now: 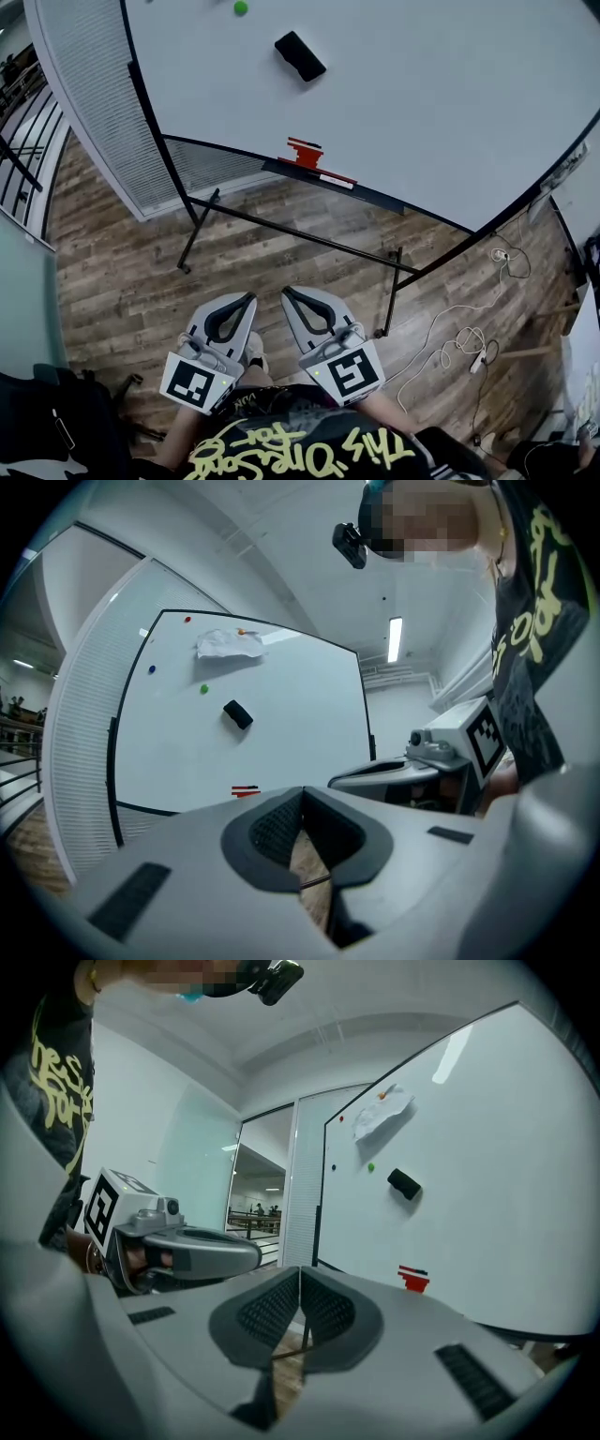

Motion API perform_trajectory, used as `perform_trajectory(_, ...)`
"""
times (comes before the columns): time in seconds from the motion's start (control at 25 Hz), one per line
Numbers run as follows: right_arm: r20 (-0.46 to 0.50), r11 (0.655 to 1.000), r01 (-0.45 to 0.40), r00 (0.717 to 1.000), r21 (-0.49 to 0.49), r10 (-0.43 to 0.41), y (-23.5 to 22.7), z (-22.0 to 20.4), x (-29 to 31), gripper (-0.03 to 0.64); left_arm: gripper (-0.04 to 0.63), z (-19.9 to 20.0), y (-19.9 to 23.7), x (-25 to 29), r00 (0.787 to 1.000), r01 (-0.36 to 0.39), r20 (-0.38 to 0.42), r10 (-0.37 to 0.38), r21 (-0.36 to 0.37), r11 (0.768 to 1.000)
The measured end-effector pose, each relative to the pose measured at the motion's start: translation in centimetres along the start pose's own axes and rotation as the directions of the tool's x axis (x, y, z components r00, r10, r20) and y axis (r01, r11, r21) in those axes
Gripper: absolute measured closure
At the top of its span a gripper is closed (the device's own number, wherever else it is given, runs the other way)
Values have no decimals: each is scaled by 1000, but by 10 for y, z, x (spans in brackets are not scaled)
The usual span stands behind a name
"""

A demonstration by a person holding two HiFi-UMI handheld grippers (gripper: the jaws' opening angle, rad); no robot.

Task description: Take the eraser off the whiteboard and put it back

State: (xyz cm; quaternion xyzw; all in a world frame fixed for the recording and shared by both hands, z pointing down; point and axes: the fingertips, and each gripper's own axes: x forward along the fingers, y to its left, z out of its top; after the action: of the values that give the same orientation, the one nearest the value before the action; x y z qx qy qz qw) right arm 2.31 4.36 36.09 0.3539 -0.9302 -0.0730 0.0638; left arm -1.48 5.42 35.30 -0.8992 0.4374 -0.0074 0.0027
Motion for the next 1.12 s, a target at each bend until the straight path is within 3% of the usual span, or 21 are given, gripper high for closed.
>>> perform_trajectory(0.88,-54,996,86,995,2,-85,-55,-1,96,607,588,2,96,63,996,91,-23,-91,-21,996)
perform_trajectory(1.12,-60,994,104,993,16,-103,-66,-8,120,607,588,-10,119,75,991,120,-65,-118,22,993)
